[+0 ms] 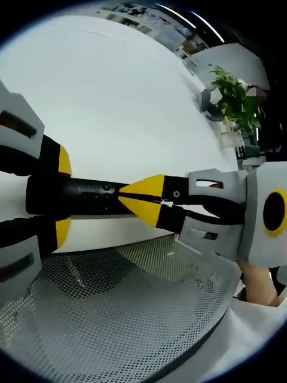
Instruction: Press the specified remote control buttons in sequence, fully releasing each button before pressing the next.
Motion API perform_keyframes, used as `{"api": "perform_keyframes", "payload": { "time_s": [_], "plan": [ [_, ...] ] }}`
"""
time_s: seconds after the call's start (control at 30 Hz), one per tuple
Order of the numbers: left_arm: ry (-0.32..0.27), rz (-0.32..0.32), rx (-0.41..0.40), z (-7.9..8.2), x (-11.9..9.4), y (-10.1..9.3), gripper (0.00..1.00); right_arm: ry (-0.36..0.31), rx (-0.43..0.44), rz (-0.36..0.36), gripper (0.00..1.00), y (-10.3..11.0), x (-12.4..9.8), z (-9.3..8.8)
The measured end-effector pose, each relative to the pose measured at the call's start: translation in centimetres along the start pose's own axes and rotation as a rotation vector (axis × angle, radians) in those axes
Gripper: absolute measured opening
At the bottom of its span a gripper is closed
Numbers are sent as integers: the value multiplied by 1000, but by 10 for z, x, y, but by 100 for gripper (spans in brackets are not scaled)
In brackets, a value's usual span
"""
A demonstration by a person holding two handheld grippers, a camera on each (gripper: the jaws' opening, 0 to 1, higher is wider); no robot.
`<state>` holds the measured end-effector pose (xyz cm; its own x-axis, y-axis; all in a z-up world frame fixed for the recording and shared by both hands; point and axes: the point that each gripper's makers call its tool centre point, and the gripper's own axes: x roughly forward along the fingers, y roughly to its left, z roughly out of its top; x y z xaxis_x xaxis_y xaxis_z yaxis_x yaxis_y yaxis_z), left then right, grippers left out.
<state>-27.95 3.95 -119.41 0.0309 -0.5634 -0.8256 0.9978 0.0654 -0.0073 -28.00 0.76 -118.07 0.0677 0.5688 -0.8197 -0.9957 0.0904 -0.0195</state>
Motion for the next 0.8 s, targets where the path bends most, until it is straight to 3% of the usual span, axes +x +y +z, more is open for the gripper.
{"api": "perform_keyframes", "payload": {
  "time_s": [0.07, 0.23, 0.5, 0.67, 0.8],
  "plan": [
    [-1, 1, -3, 0, 0, 0, 22, 50, -49, -9, 0, -1, 3, -7],
    [-4, -1, 2, 0, 0, 0, 22, 37, -50, -9, 0, -2, 1, -3],
    [8, -4, 7, 0, 1, 0, 22, 7, 159, -34, 0, -4, 1, -3],
    [10, -1, 0, 0, 0, 0, 22, -8, 130, -42, 0, 0, 0, -1],
    [4, 0, -4, 0, 0, 0, 22, -4, 80, -1, 0, 16, 5, 6]
  ]
}}
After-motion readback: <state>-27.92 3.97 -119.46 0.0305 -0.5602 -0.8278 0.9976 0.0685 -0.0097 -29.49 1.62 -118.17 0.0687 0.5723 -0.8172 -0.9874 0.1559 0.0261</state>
